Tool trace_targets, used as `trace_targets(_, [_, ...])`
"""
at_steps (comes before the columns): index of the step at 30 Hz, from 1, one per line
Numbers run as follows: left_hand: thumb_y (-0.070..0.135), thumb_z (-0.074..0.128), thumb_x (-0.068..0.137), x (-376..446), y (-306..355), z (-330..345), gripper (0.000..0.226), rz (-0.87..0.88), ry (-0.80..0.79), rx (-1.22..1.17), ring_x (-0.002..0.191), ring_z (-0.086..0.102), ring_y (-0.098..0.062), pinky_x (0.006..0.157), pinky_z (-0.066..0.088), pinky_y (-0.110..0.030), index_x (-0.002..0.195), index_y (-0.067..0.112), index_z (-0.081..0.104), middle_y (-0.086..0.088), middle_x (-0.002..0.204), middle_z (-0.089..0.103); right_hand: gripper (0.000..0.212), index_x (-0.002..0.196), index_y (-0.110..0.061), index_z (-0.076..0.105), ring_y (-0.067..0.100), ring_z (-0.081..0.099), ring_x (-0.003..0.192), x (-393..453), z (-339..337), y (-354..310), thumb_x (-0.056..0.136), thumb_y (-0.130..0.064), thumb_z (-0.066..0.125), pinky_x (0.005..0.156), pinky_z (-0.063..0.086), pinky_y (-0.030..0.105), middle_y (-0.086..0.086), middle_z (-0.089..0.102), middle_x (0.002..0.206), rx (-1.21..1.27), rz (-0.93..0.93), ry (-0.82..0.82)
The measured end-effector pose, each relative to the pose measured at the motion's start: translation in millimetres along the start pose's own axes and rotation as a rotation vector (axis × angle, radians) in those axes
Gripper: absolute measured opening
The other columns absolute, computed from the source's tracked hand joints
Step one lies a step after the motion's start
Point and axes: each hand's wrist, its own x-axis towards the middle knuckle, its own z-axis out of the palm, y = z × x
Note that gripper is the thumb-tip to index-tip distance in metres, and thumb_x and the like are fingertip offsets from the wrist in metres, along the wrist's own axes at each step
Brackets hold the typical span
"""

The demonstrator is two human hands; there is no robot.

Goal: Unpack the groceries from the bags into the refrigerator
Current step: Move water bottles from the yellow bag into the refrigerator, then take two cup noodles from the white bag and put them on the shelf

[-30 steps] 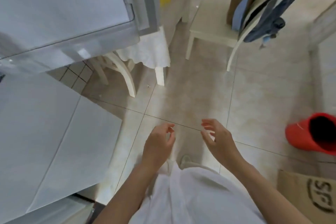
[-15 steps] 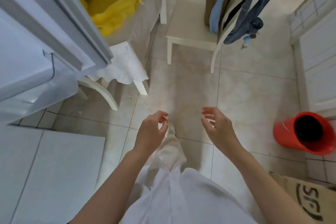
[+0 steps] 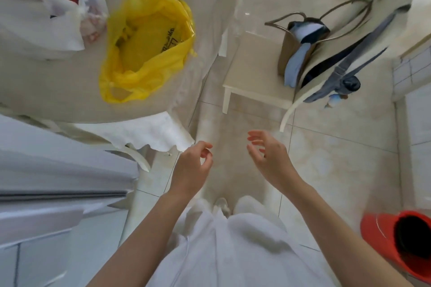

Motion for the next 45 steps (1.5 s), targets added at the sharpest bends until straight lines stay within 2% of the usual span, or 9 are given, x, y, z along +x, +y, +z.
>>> trace_targets(6, [0.014, 0.056, 0.092, 62.8, 8.9, -2.5, 0.019, -0.1, 0.073, -0.028, 0.085, 0.063, -0.008, 0.079, 0.053, -0.03, 0.108, 0.018, 0.066, 0.006, 0.088, 0.069, 0.026, 0.118, -0.01, 0.057, 0.014, 0.06, 0.101, 88.9, -14.3, -8.7, 0.093, -0.013, 0.058, 0.094, 0.05, 0.037, -0.001, 0.061, 0.108, -0.047, -0.07, -0.095])
trace_targets(11, [0.014, 0.056, 0.092, 117.5, 21.4, -3.0, 0.021, -0.245, 0.188, -0.051, 0.085, 0.061, -0.008, 0.081, 0.052, -0.029, 0.11, 0.017, 0.065, 0.008, 0.086, 0.066, 0.027, 0.12, -0.012, 0.057, 0.015, 0.061, 0.103, 176.0, -25.5, -14.7, 0.093, -0.015, 0.057, 0.094, 0.05, 0.037, 0.001, 0.063, 0.111, -0.097, -0.151, -0.247])
trace_targets(15, [0.015, 0.056, 0.093, 154.9, 33.3, -2.9, 0.018, -0.389, 0.293, -0.086, 0.088, 0.061, -0.008, 0.083, 0.052, -0.028, 0.109, 0.019, 0.064, 0.006, 0.094, 0.069, 0.026, 0.117, -0.012, 0.058, 0.017, 0.062, 0.103, 241.1, -33.7, -22.8, 0.092, -0.013, 0.058, 0.093, 0.05, 0.041, -0.002, 0.063, 0.105, -0.12, -0.223, -0.36])
trace_targets(18, [0.015, 0.056, 0.093, 178.8, 37.8, -3.9, 0.016, -0.458, 0.386, -0.102, 0.087, 0.062, -0.009, 0.081, 0.054, -0.03, 0.107, 0.019, 0.064, 0.005, 0.094, 0.069, 0.026, 0.117, -0.014, 0.057, 0.018, 0.062, 0.103, 286.2, -35.1, -32.1, 0.091, -0.015, 0.059, 0.092, 0.05, 0.043, 0.0, 0.065, 0.109, -0.131, -0.312, -0.433])
trace_targets(23, [0.015, 0.057, 0.093, 208.8, 38.0, -15.3, 0.016, -0.542, 0.49, -0.102, 0.086, 0.061, -0.011, 0.08, 0.054, -0.032, 0.107, 0.018, 0.065, 0.005, 0.091, 0.067, 0.026, 0.119, -0.013, 0.057, 0.015, 0.06, 0.109, 348.3, -26.8, -60.4, 0.093, -0.014, 0.056, 0.096, 0.048, 0.035, 0.003, 0.065, 0.114, -0.163, -0.41, -0.539])
trace_targets(31, [0.016, 0.056, 0.094, 262.4, 9.5, -60.1, 0.017, -0.581, 0.624, -0.105, 0.085, 0.059, -0.012, 0.074, 0.05, -0.027, 0.108, 0.016, 0.065, 0.002, 0.091, 0.067, 0.026, 0.118, -0.008, 0.059, 0.018, 0.061, 0.108, 424.7, 15.7, -121.3, 0.092, -0.015, 0.059, 0.088, 0.046, 0.025, 0.006, 0.065, 0.114, -0.195, -0.592, -0.611])
trace_targets(35, [0.018, 0.055, 0.095, 294.4, -17.6, -95.7, 0.018, -0.569, 0.681, -0.094, 0.085, 0.062, -0.01, 0.072, 0.049, -0.023, 0.109, 0.016, 0.066, 0.003, 0.09, 0.068, 0.027, 0.118, -0.007, 0.059, 0.019, 0.062, 0.108, 455.1, 48.3, -162.8, 0.092, -0.015, 0.059, 0.089, 0.052, 0.037, 0.008, 0.064, 0.115, -0.18, -0.663, -0.644])
trace_targets(41, [0.013, 0.056, 0.092, 339.2, -46.4, -157.5, 0.019, -0.582, 0.725, -0.08, 0.085, 0.063, -0.016, 0.076, 0.052, -0.033, 0.109, 0.014, 0.066, -0.001, 0.089, 0.068, 0.027, 0.121, -0.013, 0.057, 0.014, 0.058, 0.108, 492.5, 92.0, -224.7, 0.095, -0.021, 0.054, 0.085, 0.043, 0.022, 0.001, 0.061, 0.119, -0.218, -0.736, -0.685])
trace_targets(45, [0.01, 0.058, 0.09, 365.3, -61.9, -189.4, 0.019, -0.555, 0.728, -0.009, 0.086, 0.064, -0.02, 0.078, 0.051, -0.036, 0.107, 0.013, 0.066, -0.004, 0.092, 0.07, 0.025, 0.118, -0.013, 0.059, 0.015, 0.06, 0.105, 519.1, 116.8, -258.6, 0.094, -0.021, 0.056, 0.085, 0.048, 0.027, 0.0, 0.063, 0.116, -0.231, -0.821, -0.685])
